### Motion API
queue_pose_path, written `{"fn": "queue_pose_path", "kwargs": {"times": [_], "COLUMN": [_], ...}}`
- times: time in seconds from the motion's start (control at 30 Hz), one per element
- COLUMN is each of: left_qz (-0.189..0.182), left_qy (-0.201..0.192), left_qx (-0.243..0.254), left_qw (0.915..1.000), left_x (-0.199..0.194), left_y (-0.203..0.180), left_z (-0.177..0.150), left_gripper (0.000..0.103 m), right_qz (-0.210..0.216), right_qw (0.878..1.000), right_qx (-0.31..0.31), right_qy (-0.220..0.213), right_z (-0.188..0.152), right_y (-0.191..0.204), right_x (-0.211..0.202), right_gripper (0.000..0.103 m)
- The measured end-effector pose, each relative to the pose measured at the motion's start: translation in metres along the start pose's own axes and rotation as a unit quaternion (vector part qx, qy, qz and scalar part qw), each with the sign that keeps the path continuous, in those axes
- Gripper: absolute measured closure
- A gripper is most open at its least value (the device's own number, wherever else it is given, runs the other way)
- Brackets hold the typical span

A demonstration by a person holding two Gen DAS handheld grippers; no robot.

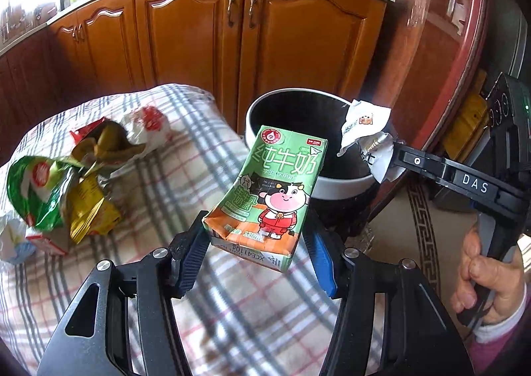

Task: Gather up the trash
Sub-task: 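Lower the milk carton and white wrapper into the bin and open both tools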

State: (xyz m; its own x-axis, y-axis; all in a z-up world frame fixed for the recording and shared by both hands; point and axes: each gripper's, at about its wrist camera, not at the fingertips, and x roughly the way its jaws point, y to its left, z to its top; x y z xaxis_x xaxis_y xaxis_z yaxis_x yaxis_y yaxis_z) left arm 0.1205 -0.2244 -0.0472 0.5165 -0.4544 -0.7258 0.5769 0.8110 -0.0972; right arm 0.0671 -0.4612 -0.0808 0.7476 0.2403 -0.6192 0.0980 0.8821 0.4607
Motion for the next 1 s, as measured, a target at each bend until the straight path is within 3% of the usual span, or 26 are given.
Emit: {"fn": "queue_pose_path", "kwargs": {"times": [0.23, 0.9, 1.0], "left_qz": [0.002, 0.007, 0.007], "left_qy": [0.009, 0.032, 0.038], "left_qx": [0.004, -0.007, -0.006], "left_qw": [0.9999, 0.9994, 0.9992], "left_x": [0.018, 0.069, 0.074], "left_y": [-0.014, -0.022, -0.025], "left_z": [0.024, 0.066, 0.069], "left_gripper": [0.048, 0.048, 0.047], "right_qz": [-0.023, -0.069, -0.075], "right_qw": [1.0, 0.997, 0.997], "right_qx": [0.001, -0.008, -0.012], "right_qy": [-0.01, 0.029, 0.034], "right_z": [0.018, 0.042, 0.044], "right_y": [-0.02, -0.042, -0.043], "right_x": [-0.001, 0.04, 0.044], "right_gripper": [0.078, 0.077, 0.074]}}
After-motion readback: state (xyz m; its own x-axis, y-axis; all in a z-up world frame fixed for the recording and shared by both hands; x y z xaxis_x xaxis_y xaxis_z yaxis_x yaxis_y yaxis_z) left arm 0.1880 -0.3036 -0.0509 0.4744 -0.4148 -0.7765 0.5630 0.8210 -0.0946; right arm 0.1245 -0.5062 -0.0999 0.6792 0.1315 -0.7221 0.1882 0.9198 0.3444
